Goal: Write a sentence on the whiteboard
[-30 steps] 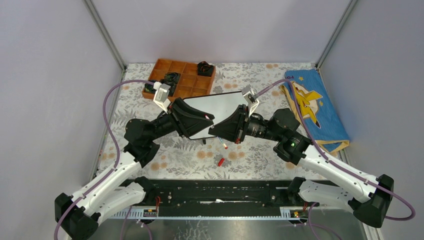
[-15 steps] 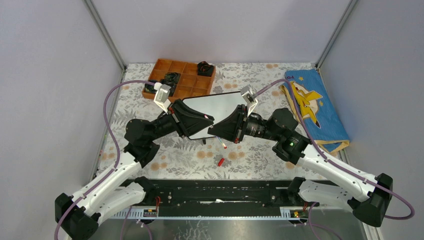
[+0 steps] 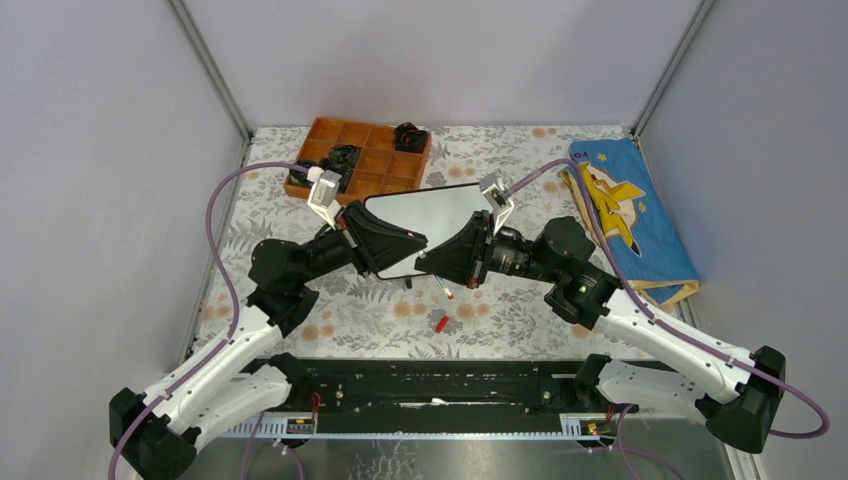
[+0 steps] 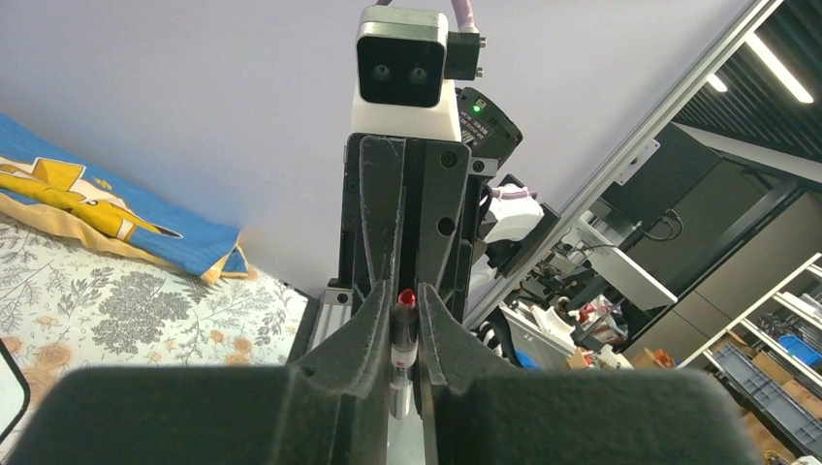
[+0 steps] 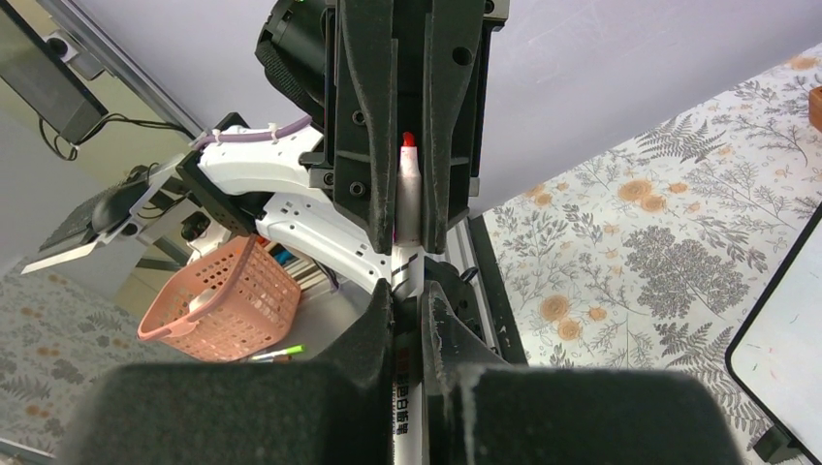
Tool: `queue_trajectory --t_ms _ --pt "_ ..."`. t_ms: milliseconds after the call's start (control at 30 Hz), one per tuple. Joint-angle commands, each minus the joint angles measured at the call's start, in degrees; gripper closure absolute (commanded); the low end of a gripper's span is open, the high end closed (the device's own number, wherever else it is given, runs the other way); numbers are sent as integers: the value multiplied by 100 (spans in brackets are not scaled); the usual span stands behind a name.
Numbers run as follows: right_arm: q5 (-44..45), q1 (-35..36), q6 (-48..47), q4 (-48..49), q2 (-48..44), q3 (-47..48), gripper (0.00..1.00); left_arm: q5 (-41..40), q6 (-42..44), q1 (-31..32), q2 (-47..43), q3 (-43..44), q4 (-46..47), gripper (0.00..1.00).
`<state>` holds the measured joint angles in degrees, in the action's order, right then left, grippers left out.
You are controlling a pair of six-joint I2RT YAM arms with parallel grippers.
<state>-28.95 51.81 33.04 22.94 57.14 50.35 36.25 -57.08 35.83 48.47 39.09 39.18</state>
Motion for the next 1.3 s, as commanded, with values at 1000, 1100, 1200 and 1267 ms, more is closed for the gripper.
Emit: queue_trajectory --t_ms 1000,1100,1200,1267 --pt "577 22 -7 -23 -379 -14 40 -811 -114 239 -298 -112 -44 100" --pt "640 22 82 17 -450 -21 25 -1111 -249 234 -328 -171 18 100" --pt "728 21 135 82 -509 -27 14 -1505 -432 241 -391 -281 83 100" --pt "881 21 181 279 -609 -118 13 -1887 -623 246 -479 -403 168 100"
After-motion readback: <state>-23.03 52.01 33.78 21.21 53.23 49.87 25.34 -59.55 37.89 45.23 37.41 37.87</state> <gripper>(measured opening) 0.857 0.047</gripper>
